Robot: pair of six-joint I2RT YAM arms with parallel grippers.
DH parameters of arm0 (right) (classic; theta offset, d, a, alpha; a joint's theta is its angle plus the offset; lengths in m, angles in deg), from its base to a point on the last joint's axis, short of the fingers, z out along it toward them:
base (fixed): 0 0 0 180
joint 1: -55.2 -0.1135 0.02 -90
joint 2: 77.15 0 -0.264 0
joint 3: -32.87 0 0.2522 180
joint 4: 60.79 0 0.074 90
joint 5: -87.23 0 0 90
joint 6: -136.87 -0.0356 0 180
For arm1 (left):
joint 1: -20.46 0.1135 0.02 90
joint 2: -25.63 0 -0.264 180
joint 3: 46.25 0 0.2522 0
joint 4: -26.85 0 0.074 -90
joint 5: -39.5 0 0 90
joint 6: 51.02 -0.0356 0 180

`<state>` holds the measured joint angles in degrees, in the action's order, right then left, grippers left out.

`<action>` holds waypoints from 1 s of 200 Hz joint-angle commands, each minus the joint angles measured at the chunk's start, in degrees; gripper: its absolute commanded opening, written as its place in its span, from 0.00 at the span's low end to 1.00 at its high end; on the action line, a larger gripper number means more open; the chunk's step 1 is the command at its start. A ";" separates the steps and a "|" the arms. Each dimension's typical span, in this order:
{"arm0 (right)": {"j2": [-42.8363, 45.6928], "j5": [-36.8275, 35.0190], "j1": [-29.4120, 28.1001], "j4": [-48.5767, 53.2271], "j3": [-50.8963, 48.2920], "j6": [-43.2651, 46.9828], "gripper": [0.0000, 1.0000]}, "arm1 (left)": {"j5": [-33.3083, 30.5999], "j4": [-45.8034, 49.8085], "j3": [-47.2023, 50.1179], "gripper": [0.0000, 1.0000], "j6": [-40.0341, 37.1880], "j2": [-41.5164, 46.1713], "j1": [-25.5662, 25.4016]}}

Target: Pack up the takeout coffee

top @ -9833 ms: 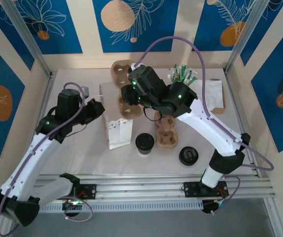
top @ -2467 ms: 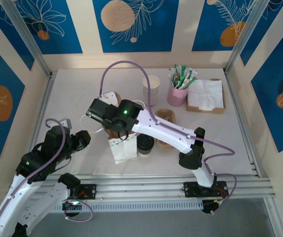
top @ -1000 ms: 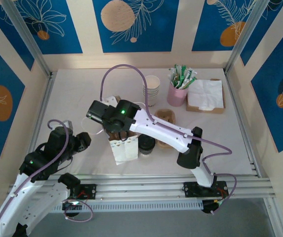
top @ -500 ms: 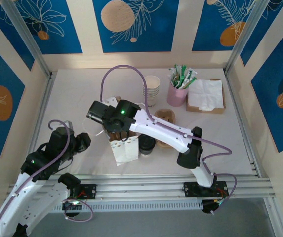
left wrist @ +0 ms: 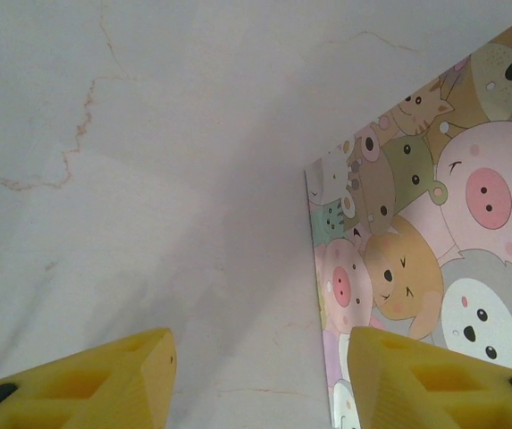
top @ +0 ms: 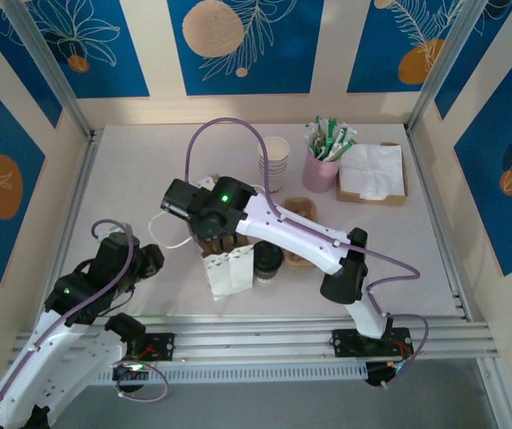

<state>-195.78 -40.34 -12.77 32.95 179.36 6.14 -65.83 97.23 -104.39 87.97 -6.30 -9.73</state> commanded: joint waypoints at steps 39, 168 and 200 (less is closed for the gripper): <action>-0.55 1.30 0.13 4.79 0.07 -0.48 0.31 | -1.61 0.78 -0.21 0.53 -0.17 0.11 -0.39; 0.63 1.39 0.39 2.74 -0.63 0.82 0.31 | -9.87 -3.11 -17.74 0.66 -13.93 -11.99 2.32; 0.77 1.70 0.32 1.68 -0.02 1.29 0.31 | -12.28 -0.55 -17.77 0.66 -14.76 -9.15 2.49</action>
<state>-195.80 -39.37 -12.63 35.45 179.25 6.43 -75.01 94.61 -120.41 75.23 -18.01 -7.81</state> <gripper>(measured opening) 0.309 0.657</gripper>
